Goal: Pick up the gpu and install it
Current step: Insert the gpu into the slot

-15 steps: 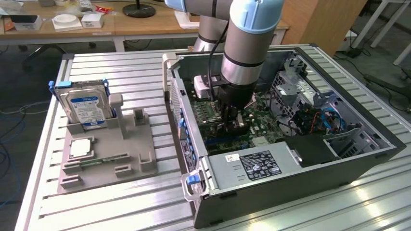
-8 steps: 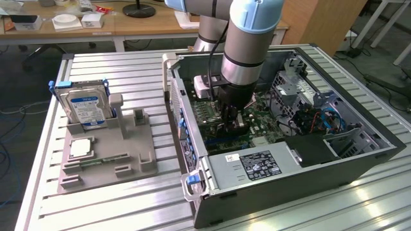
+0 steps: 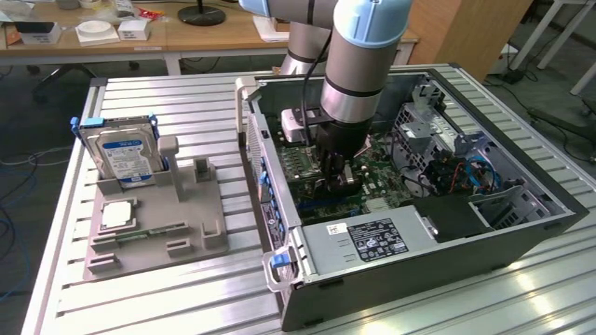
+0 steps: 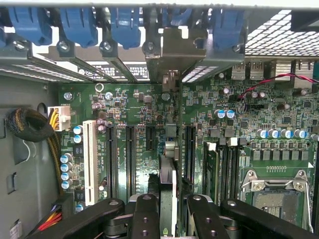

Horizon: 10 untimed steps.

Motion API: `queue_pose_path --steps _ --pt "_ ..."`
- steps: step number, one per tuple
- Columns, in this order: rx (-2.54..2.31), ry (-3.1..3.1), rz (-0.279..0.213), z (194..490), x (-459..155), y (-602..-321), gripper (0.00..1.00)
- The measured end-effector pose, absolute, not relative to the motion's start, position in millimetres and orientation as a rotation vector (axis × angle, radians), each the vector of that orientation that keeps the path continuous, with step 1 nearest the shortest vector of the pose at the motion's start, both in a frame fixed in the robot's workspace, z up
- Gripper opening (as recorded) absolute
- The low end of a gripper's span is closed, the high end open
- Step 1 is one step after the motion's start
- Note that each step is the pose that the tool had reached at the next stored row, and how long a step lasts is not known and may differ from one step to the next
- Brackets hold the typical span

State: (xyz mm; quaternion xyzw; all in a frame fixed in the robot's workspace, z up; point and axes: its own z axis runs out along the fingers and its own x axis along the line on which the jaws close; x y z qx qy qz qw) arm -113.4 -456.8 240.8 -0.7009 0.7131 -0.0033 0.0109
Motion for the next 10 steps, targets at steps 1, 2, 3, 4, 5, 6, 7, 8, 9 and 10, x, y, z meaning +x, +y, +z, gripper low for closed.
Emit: queue_pose_path --steps 1,2,3,4,5,6,7,8,9,10 --pt "-2.187 2.225 -0.01 240.9 -113.4 -456.8 0.26" --pt "-2.187 2.225 -0.01 240.9 -113.4 -456.9 0.26" --pt "-2.187 2.225 -0.011 240.9 -113.4 -456.9 0.26" --pt "-2.187 2.225 -0.01 240.9 -113.4 -456.9 0.26" --pt "-2.187 2.225 -0.01 240.9 -113.4 -456.9 0.26" --pt "-2.187 2.225 -0.01 241.0 -113.3 -456.9 0.26" --pt "-2.187 2.225 -0.01 241.0 -112.7 -456.9 0.26" --pt "-2.187 2.225 -0.01 241.1 -112.2 -456.9 0.26" --pt "-2.187 2.225 -0.01 241.1 -111.8 -457.0 0.26" --pt "-2.187 2.225 -0.011 241.0 -111.6 -456.9 0.26"
